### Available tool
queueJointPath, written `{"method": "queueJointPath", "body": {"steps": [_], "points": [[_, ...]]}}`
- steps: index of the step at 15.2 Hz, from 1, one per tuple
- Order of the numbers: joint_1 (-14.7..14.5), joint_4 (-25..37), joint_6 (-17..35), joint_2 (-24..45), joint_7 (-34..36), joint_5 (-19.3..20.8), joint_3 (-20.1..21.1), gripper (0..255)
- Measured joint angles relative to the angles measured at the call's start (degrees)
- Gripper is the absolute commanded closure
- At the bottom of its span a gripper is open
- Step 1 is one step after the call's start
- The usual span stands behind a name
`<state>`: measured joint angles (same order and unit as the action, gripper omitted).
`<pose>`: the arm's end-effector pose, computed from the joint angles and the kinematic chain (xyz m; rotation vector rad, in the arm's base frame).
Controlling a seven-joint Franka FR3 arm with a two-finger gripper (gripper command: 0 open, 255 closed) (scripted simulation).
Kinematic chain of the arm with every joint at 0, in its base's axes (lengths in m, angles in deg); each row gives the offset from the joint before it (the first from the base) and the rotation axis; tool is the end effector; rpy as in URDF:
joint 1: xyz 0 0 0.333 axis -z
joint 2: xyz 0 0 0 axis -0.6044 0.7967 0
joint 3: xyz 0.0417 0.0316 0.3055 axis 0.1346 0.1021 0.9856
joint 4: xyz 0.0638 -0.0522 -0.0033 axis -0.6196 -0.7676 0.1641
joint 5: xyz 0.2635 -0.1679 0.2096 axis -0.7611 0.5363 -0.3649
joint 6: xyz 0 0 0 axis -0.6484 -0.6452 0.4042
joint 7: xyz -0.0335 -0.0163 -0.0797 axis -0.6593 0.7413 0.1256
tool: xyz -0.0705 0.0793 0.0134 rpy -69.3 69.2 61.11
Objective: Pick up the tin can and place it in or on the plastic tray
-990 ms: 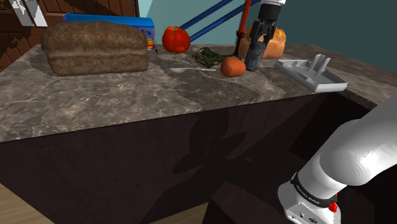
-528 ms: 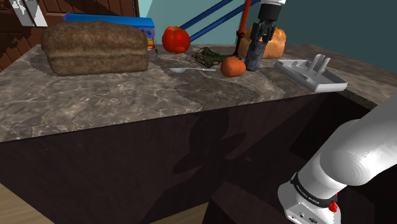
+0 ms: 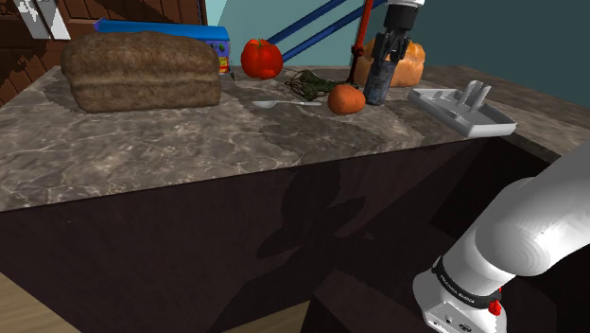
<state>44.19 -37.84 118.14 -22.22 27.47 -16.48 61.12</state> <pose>0.4251 -0.1854 0.6102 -3.0400 0.1470 0.0896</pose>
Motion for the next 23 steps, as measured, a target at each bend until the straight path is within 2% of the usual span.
{"method": "queueJointPath", "body": {"steps": [10, 23], "points": [[-0.1, 9.6, -7.6, 2.2, 0.0, -0.5, -0.2, 255], [0.3, 27.4, -19.3, 8.5, -0.8, -2.2, -1.2, 255]]}}
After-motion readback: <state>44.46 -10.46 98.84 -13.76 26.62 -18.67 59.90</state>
